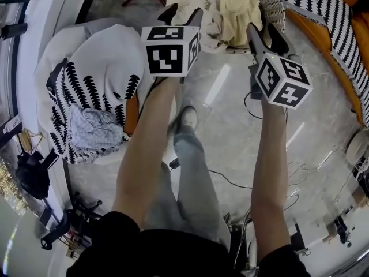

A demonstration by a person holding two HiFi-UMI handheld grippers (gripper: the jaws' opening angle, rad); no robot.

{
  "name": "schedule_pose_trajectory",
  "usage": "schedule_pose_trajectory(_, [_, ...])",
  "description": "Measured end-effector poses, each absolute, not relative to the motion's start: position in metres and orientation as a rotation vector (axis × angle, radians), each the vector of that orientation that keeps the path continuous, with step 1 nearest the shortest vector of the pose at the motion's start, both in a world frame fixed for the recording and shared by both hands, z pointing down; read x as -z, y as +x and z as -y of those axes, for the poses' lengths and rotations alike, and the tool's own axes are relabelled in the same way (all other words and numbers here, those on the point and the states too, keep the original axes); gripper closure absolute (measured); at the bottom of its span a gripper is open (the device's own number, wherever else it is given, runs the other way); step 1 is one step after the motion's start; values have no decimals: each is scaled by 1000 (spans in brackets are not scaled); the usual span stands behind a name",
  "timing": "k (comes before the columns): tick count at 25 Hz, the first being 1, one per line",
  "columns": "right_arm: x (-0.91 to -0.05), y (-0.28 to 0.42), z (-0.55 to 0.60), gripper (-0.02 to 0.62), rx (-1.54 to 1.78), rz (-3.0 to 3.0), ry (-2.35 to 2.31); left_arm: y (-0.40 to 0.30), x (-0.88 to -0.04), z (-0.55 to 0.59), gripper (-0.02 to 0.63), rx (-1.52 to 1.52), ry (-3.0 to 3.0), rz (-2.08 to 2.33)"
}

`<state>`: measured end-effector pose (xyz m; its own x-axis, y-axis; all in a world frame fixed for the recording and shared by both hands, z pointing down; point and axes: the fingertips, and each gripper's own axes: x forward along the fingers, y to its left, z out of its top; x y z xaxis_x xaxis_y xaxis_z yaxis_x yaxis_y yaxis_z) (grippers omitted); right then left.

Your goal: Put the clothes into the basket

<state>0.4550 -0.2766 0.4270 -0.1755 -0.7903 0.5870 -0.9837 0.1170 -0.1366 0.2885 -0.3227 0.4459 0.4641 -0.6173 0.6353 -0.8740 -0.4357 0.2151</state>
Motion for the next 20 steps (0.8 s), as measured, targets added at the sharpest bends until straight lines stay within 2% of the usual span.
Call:
schedule_pose_trajectory(5, [-448, 425, 252, 397, -790, 2036, 1667, 244, -456, 293, 407, -596, 2117, 1277])
schedule_pose_trajectory(11, [-449, 333, 226, 499, -792, 2137, 1541, 143, -460, 234, 408, -550, 2003, 1375])
schedule_pose_trajectory(12, [-449, 314, 221, 522, -790, 2164, 1495, 121, -460, 223, 423, -538, 1966, 1419])
schedule_pose_trajectory(13, [-450, 295, 215, 539, -790, 2194, 1437, 98, -459, 211, 473, -519, 1923, 1474])
schedule_pose_trajectory(14, [-451, 274, 209, 546, -795, 2222, 1376, 75, -457, 199, 559, -496, 1883, 1530])
schedule_pose_trajectory(15, [-452, 254, 201, 556, -804, 2247, 1319, 52, -455, 186, 584, -471, 1851, 1575])
schedule_pose_trajectory(20, [-457, 141, 144, 581, -798, 2357, 1044, -55, -454, 110, 597, -407, 1723, 1719])
